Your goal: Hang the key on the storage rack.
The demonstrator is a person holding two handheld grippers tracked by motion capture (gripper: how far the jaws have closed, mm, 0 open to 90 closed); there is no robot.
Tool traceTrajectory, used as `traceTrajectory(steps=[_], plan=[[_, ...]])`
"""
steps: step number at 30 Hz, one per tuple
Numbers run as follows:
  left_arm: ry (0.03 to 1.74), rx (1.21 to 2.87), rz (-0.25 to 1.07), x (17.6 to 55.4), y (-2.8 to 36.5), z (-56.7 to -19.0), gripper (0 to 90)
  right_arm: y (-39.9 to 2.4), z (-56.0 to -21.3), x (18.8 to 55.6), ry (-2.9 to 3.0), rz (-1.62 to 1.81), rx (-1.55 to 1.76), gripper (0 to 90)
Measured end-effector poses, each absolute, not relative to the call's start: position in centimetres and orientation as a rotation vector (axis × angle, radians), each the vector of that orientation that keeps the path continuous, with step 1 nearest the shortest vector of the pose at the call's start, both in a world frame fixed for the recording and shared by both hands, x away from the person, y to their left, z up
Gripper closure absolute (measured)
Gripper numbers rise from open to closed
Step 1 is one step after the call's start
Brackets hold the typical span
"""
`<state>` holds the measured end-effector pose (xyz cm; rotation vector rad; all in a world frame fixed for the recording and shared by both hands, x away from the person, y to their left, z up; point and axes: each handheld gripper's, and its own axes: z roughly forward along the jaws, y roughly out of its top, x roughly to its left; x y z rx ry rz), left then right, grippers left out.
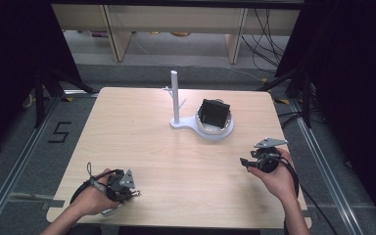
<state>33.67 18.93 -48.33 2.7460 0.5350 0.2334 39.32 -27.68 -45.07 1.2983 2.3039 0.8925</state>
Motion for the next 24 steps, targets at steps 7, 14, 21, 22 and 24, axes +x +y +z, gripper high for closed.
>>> traceTrajectory(steps=[7, 14, 21, 22, 24], plan=[[0.641, 2.63, 0.232, 34.0, 19.8, -48.7, 84.8, -27.9, -45.1, 39.4, 2.308, 0.888, 1.269, 47.5], [0.7, 2.545, 0.274, 34.2, 20.4, -48.1, 84.9, -27.9, -45.3, 39.5, 2.311, 0.887, 1.26, 47.6], [0.798, 2.362, 0.369, 34.5, 21.1, -46.9, 84.9, -27.8, -45.3, 39.4, 2.307, 0.896, 1.265, 47.8], [0.808, 2.341, 0.382, 34.6, 21.1, -46.8, 84.9, -27.8, -45.3, 39.4, 2.301, 0.903, 1.265, 47.8], [0.82, 2.296, 0.416, 34.9, 21.3, -46.4, 85.0, -27.7, -45.3, 39.3, 2.306, 0.902, 1.286, 47.9]])
